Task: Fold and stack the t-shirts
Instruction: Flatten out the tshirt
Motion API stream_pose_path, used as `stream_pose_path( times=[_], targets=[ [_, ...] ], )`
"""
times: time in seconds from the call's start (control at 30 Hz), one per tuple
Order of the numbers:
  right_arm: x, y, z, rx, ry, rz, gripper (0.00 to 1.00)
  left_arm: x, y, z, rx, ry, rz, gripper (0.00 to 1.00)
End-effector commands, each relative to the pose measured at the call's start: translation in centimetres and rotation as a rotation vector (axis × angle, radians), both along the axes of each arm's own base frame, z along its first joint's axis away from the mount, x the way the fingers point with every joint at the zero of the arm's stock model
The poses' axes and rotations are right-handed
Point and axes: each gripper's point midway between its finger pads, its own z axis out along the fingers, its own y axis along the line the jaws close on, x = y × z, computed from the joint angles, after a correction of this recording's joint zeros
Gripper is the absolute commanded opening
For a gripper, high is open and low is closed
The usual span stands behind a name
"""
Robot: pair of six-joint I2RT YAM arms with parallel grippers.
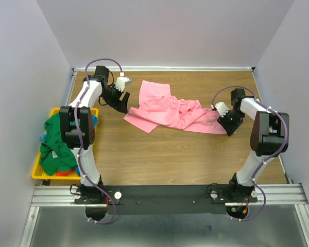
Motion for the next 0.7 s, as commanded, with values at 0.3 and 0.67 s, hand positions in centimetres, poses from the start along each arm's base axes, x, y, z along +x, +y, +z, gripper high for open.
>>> stream_pose_path(
  times=[0.3, 0.67],
  targets=[
    [-1.3, 0.3, -3.6, 0.008, 0.080, 0.008, 0.01, -3.0, 0.1, 2.0, 0.025, -0.120, -0.231, 0.77],
    [-1.3, 0.4, -1.9, 0.009, 0.040, -0.039, 0.00, -1.0, 1.1, -2.8, 0.176, -0.138, -0.155, 0.69]
  ],
)
